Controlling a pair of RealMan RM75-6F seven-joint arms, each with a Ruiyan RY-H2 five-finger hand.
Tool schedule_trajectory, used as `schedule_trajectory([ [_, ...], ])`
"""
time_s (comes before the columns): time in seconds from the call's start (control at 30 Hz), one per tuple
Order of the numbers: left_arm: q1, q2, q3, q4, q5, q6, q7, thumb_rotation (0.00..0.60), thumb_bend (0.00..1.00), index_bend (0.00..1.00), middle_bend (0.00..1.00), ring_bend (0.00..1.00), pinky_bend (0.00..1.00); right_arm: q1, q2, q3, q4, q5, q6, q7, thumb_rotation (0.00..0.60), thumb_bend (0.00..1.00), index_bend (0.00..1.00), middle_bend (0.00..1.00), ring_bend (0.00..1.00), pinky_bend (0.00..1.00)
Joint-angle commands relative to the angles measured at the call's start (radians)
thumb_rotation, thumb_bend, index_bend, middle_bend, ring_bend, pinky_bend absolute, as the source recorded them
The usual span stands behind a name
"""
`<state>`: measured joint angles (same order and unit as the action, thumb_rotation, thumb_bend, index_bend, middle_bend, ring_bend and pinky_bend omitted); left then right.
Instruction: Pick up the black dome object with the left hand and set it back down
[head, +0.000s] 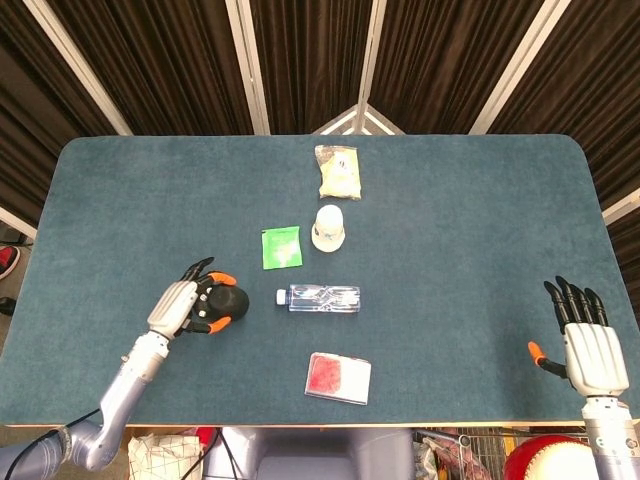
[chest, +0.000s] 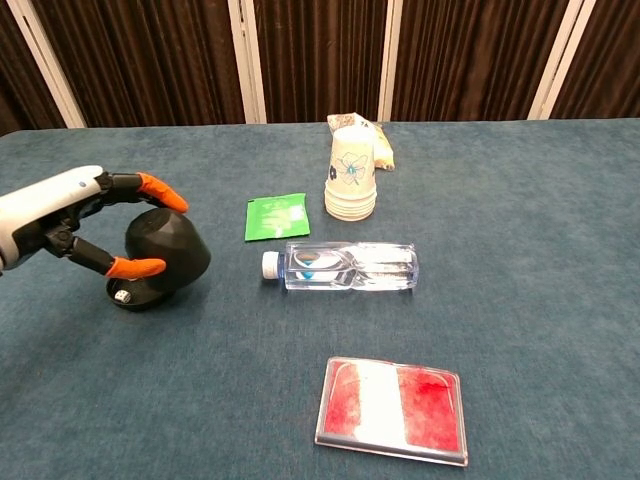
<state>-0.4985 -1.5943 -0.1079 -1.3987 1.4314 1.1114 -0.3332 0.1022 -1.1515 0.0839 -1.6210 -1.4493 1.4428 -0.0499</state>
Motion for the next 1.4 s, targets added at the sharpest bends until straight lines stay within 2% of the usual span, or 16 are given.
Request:
schedule_trajectory([
  [0.03,-0.011,-0.022,-0.003,-0.004,-0.017,-0.022,0.020,0.600,0.53,0.37,0.45,0.00,0.00,0.001,0.000,0.001,0.000,0.000,0.000,0.001,0.600,0.28,0.07,0.02,0.06,0.01],
  [0.27,-0.029,-0.100,0.010,0.063,-0.064,-0.083,0.069,0.600,0.53,0.37,0.46,0.00,0.00,0.001,0.002,0.001,0.001,0.000,0.000,0.007,0.600,0.28,0.07,0.02,0.06,0.01],
  [0.47,-0.036,-0.149,0.027,0.121,-0.029,-0.081,0.032,0.600,0.53,0.37,0.43,0.00,0.00,-0.001,0.007,0.002,-0.001,0.001,0.000,0.012,0.600,0.28,0.07,0.02,0.06,0.01],
  [0.53,-0.037,-0.156,0.032,0.131,-0.011,-0.071,0.020,0.600,0.51,0.38,0.38,0.00,0.00,-0.001,0.008,0.002,-0.003,-0.001,0.002,0.012,0.600,0.28,0.07,0.02,0.06,0.01],
  [0.63,-0.040,-0.151,0.042,0.133,0.019,-0.057,0.003,0.600,0.46,0.36,0.22,0.00,0.00,0.000,0.009,0.001,-0.005,-0.003,0.001,0.011,0.600,0.28,0.07,0.02,0.06,0.01],
  [0.73,-0.047,-0.132,0.055,0.125,0.042,-0.061,-0.004,0.600,0.42,0.27,0.06,0.00,0.00,0.001,0.009,-0.001,-0.007,-0.003,-0.003,0.009,0.600,0.28,0.07,0.02,0.06,0.01],
  [0.8,-0.056,-0.102,0.066,0.098,0.057,-0.075,-0.011,0.600,0.40,0.23,0.01,0.00,0.00,0.003,0.006,0.000,-0.007,-0.003,-0.004,0.006,0.600,0.28,0.07,0.02,0.06,0.01],
  [1.07,-0.064,-0.007,0.072,-0.005,0.094,-0.051,0.047,0.600,0.38,0.19,0.00,0.00,0.00,0.008,-0.004,0.002,-0.008,0.003,-0.011,-0.009,0.600,0.28,0.07,0.02,0.06,0.01],
  [1.17,-0.054,0.050,0.070,-0.080,0.096,-0.026,0.089,0.600,0.38,0.15,0.00,0.00,0.00,0.007,-0.007,0.002,-0.004,0.006,-0.011,-0.011,0.600,0.28,0.07,0.02,0.06,0.01],
  [1.3,0.000,0.155,0.081,-0.205,0.113,0.072,0.170,0.600,0.38,0.18,0.01,0.00,0.00,-0.002,0.002,-0.003,-0.003,-0.005,0.004,0.003,0.600,0.28,0.07,0.02,0.06,0.01],
  [1.4,0.094,0.213,0.108,-0.232,0.190,0.265,0.252,0.600,0.39,0.25,0.05,0.00,0.00,-0.003,0.005,0.001,-0.007,-0.005,0.010,0.006,0.600,0.28,0.07,0.02,0.06,0.01],
])
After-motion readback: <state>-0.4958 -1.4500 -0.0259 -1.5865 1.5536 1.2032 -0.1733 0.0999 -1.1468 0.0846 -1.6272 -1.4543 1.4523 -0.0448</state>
